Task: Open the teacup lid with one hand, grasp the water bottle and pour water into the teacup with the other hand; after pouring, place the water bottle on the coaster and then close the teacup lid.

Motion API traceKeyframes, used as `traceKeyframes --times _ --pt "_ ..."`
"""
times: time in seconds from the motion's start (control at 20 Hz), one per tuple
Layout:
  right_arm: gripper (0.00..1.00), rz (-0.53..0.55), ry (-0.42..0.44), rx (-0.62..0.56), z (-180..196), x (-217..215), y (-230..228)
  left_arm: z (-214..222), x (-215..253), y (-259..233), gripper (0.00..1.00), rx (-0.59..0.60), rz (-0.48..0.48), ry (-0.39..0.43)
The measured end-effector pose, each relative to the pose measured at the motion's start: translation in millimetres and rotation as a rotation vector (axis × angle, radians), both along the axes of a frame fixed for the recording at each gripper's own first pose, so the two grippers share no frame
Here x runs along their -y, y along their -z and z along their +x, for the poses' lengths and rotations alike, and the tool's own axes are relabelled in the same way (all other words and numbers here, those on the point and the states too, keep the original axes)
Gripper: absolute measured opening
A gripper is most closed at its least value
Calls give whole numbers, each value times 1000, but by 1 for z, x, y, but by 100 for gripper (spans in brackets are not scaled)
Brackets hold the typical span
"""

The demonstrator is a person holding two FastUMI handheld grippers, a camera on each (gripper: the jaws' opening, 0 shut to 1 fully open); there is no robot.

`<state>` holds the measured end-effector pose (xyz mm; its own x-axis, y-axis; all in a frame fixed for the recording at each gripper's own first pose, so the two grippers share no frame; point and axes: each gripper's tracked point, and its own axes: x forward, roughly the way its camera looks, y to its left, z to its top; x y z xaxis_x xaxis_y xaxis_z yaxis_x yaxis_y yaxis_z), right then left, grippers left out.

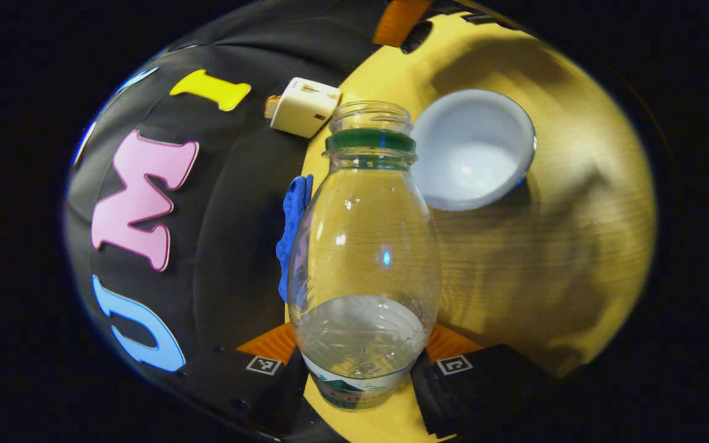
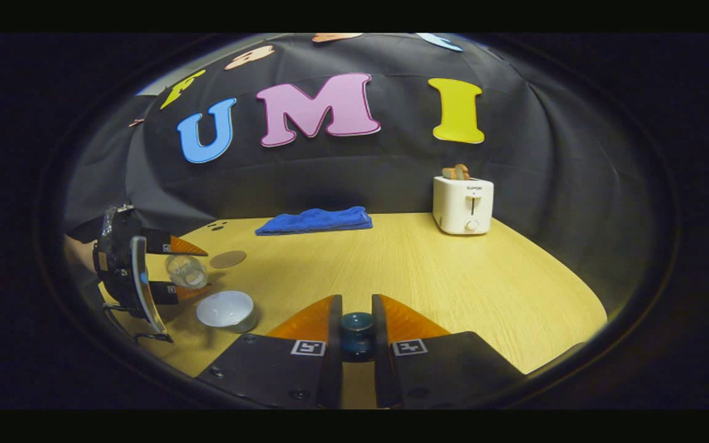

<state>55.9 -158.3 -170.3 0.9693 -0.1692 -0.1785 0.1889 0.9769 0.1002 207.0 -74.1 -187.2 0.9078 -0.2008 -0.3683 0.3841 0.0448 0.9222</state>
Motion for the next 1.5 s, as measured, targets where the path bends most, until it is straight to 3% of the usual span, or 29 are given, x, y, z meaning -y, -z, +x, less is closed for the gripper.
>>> traceKeyframes --times 0.1,0.2,0.35,0.4,0.45,0.5,0.7,0.95,1.0,1.05,1.1,1.15,1.2,1.3,1.35,1.5 --pt "19 5 -10 -1 -1 -3 1 2 -3 0 76 4 52 11" --pt "25 2 -18 0 -2 -7 0 0 -3 -2 76 10 78 26" --pt "24 0 -31 0 -4 -12 -1 0 1 -6 76 26 149 59" --pt "19 0 -35 0 -4 -14 -1 0 -1 -5 76 25 170 60" --pt "29 1 -38 2 -6 -15 -1 0 -3 -7 76 24 188 59" --pt "24 4 -39 3 -6 -16 -1 0 -5 -8 76 25 203 59" --pt "24 28 -41 8 -7 -19 -1 2 -7 -13 76 29 279 64" --pt "24 64 -32 -3 -11 -18 5 2 -2 -20 76 34 339 91" --pt "19 66 -28 -3 -11 -17 4 0 -3 -19 76 35 355 95" --pt "24 66 -24 -4 -13 -15 4 0 -3 -21 76 37 368 100" --pt "19 67 -21 -5 -13 -14 4 -1 -3 -22 76 38 377 102" --pt "24 68 -18 -6 -15 -13 5 0 -3 -22 76 37 387 104" --pt "19 70 -15 -6 -15 -11 4 0 -2 -22 76 42 397 108" --pt "24 78 -13 -9 -17 -11 5 -1 0 -24 76 52 421 125" --pt "19 80 -12 -10 -18 -11 4 -2 0 -25 76 58 433 132" --pt "19 84 -14 -8 -20 -13 3 -1 1 -27 76 64 465 147"
